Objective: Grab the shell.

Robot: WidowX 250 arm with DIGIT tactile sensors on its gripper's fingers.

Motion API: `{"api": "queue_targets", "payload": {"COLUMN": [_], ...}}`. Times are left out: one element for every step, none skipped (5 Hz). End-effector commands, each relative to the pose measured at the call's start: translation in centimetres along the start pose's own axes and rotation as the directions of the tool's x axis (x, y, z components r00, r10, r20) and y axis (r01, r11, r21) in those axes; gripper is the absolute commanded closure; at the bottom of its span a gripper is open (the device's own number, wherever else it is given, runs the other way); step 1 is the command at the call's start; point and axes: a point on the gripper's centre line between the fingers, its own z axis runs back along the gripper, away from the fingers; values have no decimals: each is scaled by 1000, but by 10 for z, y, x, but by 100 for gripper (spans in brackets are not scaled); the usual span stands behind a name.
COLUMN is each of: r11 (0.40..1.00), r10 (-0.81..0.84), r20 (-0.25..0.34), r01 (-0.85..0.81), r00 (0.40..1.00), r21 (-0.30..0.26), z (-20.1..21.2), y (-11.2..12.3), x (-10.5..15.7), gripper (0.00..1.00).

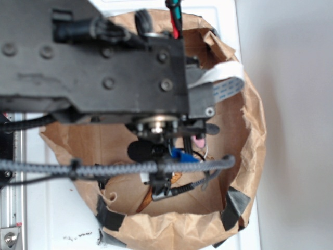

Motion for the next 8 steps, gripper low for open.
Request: {"api": "queue_targets", "payload": {"r11": [995, 987, 986, 979, 976, 979, 982, 984], "r10": [19, 144, 167, 201, 215, 201, 184, 173], "r20": [48, -13, 4, 13, 36, 31, 20, 15], "r01": [-14, -144, -167, -200, -214, -199, -182, -173], "r00": [999, 990, 986, 980, 976, 979, 983, 985], "r21": [-99, -70, -27, -24, -31, -51, -55, -40], "z": [21, 5, -7, -11, -22, -33, -47, -62], "y": [15, 6, -6, -13, -28, -49, -67, -71], "x": [-30, -32, -37, -37, -32, -24, -14, -1], "gripper": [0, 0, 0, 0, 0, 0, 0, 0]}}
